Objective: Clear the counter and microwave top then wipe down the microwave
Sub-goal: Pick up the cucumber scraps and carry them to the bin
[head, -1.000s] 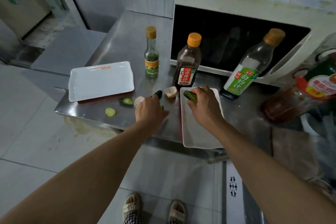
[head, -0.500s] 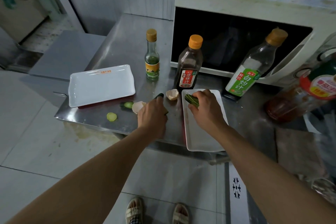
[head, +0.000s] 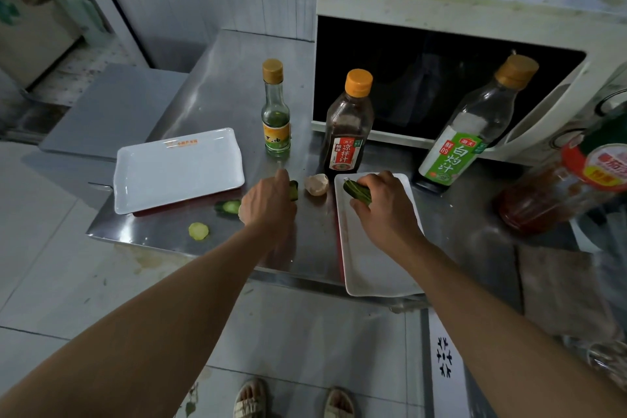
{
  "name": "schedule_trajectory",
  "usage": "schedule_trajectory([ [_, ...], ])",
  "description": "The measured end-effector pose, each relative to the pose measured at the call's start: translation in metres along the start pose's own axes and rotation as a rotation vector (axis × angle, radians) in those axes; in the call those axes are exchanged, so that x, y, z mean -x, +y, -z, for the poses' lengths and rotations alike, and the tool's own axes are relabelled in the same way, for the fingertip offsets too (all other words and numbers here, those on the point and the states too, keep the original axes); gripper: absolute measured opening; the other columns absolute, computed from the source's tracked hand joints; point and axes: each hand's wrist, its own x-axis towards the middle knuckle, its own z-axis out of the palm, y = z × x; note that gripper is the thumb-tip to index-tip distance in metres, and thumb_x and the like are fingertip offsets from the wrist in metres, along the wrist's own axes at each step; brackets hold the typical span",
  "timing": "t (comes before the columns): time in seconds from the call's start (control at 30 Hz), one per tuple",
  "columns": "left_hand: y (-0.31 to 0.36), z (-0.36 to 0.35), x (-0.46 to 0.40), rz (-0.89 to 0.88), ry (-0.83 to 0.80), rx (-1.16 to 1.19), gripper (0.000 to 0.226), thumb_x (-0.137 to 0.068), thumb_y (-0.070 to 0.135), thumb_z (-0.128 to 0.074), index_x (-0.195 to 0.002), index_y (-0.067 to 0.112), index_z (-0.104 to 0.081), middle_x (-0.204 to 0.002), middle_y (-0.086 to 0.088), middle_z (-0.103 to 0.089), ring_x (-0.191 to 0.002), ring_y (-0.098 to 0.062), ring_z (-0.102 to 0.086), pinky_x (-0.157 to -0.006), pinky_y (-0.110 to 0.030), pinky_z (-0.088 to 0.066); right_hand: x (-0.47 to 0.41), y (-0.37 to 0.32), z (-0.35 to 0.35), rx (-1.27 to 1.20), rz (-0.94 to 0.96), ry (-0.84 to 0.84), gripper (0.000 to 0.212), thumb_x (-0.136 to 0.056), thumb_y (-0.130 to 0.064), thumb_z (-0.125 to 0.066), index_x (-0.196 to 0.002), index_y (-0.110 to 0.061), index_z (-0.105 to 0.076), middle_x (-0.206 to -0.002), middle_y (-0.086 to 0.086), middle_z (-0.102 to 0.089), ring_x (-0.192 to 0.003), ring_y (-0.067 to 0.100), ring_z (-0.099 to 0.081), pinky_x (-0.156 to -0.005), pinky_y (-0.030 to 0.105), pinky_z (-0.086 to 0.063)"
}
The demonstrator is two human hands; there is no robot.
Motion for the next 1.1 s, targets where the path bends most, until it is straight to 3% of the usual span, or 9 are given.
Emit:
schedule_trajectory([
  [0.47,-0.005,-0.011,-0.010,-0.007,-0.003,0.037,0.031,-0.083,0.014,-0.062,-0.110,0.016,-0.049,-0.107,-0.011,-0.064,-0.093,-0.035,-0.061,-0.064,-0.036,-0.042,-0.009,0.003,-0.003,-0.018,-0.003,0.008,0.034,-0.089,-0.021,-0.061,-0.119,-0.008,-0.055,-0.122,0.011,-0.049,-0.114,0.026,-0.047,-0.091,0.036,-0.043],
  [0.87,0.003,-0.010,-0.003,-0.015,-0.031,0.060,0.047,-0.075,0.036,-0.074,-0.111,0.016,-0.051,-0.113,-0.005,-0.057,-0.104,-0.026,-0.053,-0.068,-0.034,-0.040,-0.010,0.008,-0.004,-0.020,-0.008,0.001,0.035,-0.089,-0.021,-0.061,-0.121,-0.008,-0.055,-0.124,0.010,-0.048,-0.116,0.025,-0.046,-0.091,0.033,-0.042],
  [1.1,0.005,-0.011,-0.003,-0.021,-0.014,0.054,0.030,-0.082,0.031,-0.065,-0.106,0.015,-0.054,-0.111,-0.006,-0.056,-0.103,-0.025,-0.053,-0.065,-0.034,-0.035,-0.011,0.010,-0.004,-0.015,-0.005,0.000,0.035,-0.090,-0.021,-0.061,-0.122,-0.008,-0.054,-0.124,0.010,-0.049,-0.117,0.025,-0.046,-0.092,0.033,-0.041],
])
